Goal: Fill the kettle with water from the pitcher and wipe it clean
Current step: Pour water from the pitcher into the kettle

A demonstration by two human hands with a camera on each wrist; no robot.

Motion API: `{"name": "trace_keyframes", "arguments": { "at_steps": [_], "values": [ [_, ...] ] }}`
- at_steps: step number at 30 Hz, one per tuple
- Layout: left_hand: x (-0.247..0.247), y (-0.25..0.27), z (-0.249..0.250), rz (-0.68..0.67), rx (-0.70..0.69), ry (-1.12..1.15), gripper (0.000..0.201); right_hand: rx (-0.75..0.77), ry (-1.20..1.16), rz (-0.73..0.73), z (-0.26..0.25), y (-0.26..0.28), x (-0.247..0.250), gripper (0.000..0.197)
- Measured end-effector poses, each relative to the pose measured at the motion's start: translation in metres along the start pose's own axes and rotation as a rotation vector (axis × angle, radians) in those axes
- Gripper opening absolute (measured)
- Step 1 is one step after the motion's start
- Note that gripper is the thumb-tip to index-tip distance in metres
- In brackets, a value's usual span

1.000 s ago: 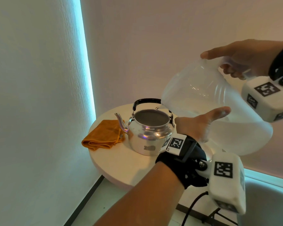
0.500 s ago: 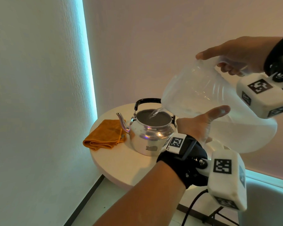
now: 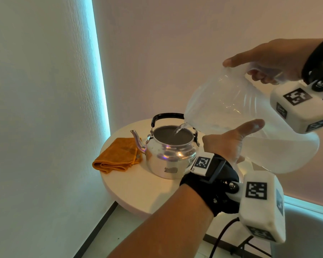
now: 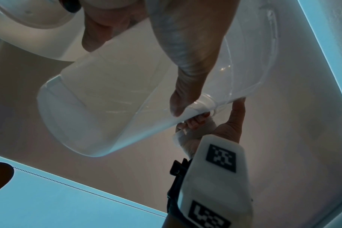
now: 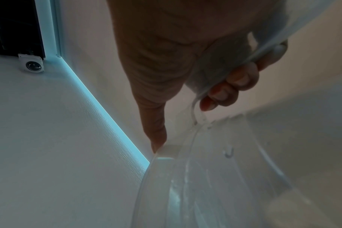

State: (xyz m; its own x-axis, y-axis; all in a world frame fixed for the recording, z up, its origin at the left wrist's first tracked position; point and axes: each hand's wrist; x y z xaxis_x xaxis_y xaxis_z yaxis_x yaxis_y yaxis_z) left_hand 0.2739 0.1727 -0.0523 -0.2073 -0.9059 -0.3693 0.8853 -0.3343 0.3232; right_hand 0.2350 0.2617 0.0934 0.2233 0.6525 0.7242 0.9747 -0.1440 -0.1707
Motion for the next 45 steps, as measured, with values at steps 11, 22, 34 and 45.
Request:
{"name": "trace_keyframes", "arguments": {
  "at_steps": [11, 22, 34, 45],
  "values": [
    [-0.003, 0.007, 0.004, -0.012, 0.012, 0.032, 0.081, 0.013, 0.012, 0.017, -0.004, 0.004, 0.002, 0.045],
    [-0.003, 0.01, 0.008, -0.02, -0.006, 0.059, 0.104, 0.025, 0.02, 0.041, -0.01, 0.01, 0.003, 0.04],
    [-0.003, 0.005, 0.009, -0.029, -0.001, 0.056, 0.107, 0.021, 0.022, 0.021, -0.011, 0.004, 0.005, 0.056],
    [-0.004, -0.001, 0.009, -0.016, -0.023, 0.084, 0.113, 0.03, 0.06, 0.012, -0.013, 0.005, 0.004, 0.038]
  ]
}}
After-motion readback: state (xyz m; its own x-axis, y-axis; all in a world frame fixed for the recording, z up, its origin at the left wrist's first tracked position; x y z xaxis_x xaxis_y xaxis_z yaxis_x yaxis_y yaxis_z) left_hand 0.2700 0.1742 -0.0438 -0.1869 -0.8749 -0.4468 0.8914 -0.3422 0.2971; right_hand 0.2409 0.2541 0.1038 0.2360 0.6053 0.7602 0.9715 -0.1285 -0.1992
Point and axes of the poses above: each hand's wrist, its own y-axis away from the middle knuckle, its own x-axis out of the back of the hand, z = x × y, and after that the axes turned 9 degrees about x, right-handed
